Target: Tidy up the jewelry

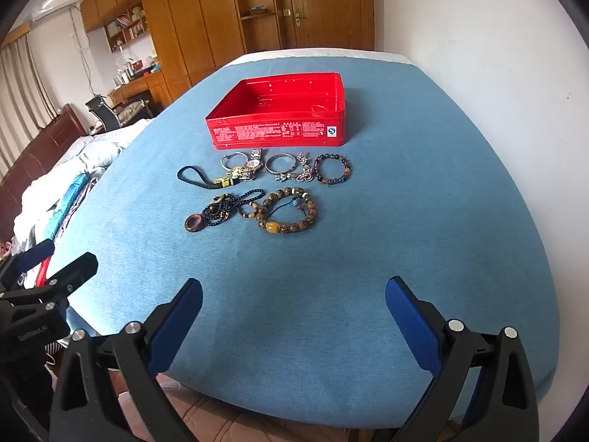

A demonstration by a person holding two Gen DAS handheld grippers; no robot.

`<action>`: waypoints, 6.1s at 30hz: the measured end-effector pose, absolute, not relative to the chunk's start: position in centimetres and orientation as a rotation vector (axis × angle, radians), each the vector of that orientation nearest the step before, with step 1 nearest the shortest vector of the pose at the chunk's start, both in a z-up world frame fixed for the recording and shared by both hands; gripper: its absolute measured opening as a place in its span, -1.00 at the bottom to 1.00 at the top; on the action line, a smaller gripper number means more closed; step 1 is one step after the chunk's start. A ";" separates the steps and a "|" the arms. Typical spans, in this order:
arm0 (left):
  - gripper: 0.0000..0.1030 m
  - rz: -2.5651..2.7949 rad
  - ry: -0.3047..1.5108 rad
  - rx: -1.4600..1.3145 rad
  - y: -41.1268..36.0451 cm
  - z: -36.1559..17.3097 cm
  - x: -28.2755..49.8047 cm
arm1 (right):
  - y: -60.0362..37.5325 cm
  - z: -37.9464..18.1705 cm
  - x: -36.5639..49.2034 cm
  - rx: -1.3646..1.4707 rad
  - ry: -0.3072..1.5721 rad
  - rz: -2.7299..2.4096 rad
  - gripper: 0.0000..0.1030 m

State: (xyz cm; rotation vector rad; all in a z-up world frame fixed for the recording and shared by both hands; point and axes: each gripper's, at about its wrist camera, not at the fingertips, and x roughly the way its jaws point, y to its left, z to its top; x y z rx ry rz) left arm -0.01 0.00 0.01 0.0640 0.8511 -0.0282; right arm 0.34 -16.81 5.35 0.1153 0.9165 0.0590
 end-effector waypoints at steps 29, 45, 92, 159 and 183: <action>0.94 -0.029 0.855 0.064 0.3 -0.1 0.1 | -16.8 5.5 0.4 0.120 0.921 0.063 0.92; 0.94 -0.029 0.854 0.066 0.0 0.0 0.0 | -16.8 5.5 0.3 0.121 0.920 0.063 0.92; 0.94 -0.029 0.857 0.066 0.0 0.0 0.0 | -16.8 5.2 0.6 0.122 0.923 0.066 0.92; -0.45 -0.186 1.240 -0.040 1.2 -9.0 17.6 | -18.5 -4.4 18.5 0.272 1.315 0.204 0.06; -0.45 -0.199 1.169 -0.054 0.3 -6.6 15.9 | -21.9 0.9 15.9 0.293 1.148 0.232 -0.79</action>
